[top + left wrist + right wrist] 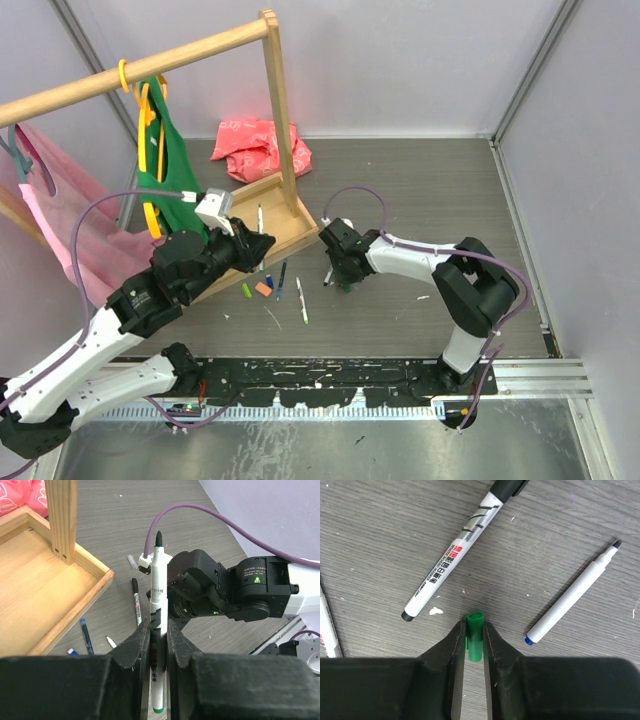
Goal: Insert the pens into the pen caps
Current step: Insert the pen cap onto the pen.
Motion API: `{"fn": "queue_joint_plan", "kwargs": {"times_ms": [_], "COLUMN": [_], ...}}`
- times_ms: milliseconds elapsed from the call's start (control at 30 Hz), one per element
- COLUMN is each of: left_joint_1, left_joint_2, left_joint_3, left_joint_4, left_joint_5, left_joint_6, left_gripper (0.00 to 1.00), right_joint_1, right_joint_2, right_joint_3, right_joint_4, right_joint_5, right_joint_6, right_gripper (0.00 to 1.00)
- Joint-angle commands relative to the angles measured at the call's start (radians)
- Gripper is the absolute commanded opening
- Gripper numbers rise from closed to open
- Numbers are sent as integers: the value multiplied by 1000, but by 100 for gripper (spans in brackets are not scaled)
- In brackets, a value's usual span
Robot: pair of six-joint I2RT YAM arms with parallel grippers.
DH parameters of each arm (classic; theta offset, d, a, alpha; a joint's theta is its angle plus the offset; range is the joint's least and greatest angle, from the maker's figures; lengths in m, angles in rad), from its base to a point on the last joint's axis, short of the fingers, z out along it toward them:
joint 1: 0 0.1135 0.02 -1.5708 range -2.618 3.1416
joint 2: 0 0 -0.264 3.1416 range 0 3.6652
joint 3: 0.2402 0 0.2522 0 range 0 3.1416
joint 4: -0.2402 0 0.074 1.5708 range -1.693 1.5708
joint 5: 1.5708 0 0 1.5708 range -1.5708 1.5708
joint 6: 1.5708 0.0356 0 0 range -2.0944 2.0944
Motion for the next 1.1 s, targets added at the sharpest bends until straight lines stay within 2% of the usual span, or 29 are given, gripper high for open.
{"fn": "queue_joint_plan", "kwargs": {"times_ms": [0, 333, 533, 733, 867, 1067], "left_joint_1": [4, 5, 5, 6, 5, 5], "left_joint_2": [7, -3, -9, -22, -16, 2], "left_joint_3": [26, 18, 16, 2, 11, 27], "left_joint_4": [38, 60, 79, 111, 102, 113], "left_joint_5": [-10, -27, 9, 36, 57, 118], "left_joint_6": [13, 10, 14, 20, 26, 46], "left_gripper": [0, 0, 0, 0, 0, 0], "right_joint_1": [-20, -45, -90, -93, -95, -95], "right_joint_2": [-4, -298, -456, -608, -664, -776], "right_joint_3": [-38, -10, 60, 48, 64, 15], "right_joint_4": [-16, 8, 62, 274, 334, 496], "right_joint_5": [28, 56, 6, 34, 111, 81], "right_joint_6": [-24, -79, -54, -2, 29, 63], "right_gripper": [0, 0, 0, 0, 0, 0]}}
